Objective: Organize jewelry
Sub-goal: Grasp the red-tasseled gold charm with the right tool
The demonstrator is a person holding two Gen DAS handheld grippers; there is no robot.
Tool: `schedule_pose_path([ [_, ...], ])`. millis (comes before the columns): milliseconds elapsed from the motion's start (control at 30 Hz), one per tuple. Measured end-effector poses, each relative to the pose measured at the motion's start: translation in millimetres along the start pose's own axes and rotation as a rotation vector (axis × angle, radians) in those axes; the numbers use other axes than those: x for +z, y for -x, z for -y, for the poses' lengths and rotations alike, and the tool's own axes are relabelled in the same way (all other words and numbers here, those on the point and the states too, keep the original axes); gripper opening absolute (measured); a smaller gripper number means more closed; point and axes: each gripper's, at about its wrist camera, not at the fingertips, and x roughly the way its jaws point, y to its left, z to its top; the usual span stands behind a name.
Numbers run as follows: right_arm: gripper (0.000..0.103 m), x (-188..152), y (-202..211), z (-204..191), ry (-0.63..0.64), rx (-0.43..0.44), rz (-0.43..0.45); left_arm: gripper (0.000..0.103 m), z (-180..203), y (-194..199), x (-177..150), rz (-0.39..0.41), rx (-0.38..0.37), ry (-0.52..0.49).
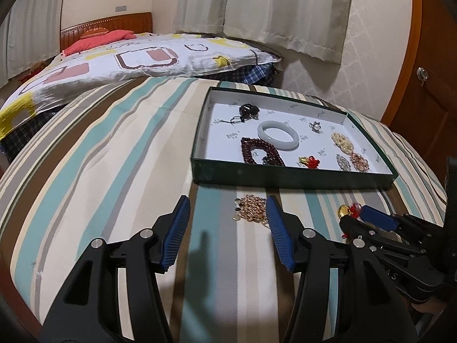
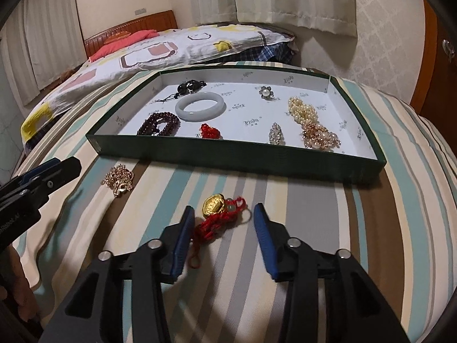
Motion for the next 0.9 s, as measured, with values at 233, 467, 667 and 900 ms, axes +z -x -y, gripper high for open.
schedule_pose_path([
  [233,0.011,0.0,4.7,15.4,-0.035,0.01,0.011,0.055,11.9,-5.6,-1.6,-0.022,-0.024,-0.013],
  [467,0.01,2.2,16.0,37.4,-0.071,-0.022,0.048,0.056,23.5,-15.9,-1.2,-0.045,-0.033,-0.029],
  [667,0.01,0.9,15.7,48.9,-0.095,-0.019,0.052,0.056,28.0,-29.8,1.1,-0.078,-0.031,-0.015],
  [900,0.01,0.8,14.5,50.4,-0.095,-0.009,0.058,0.056,33.0,-44.2,4.0,-0.109,-0.021,-0.017],
])
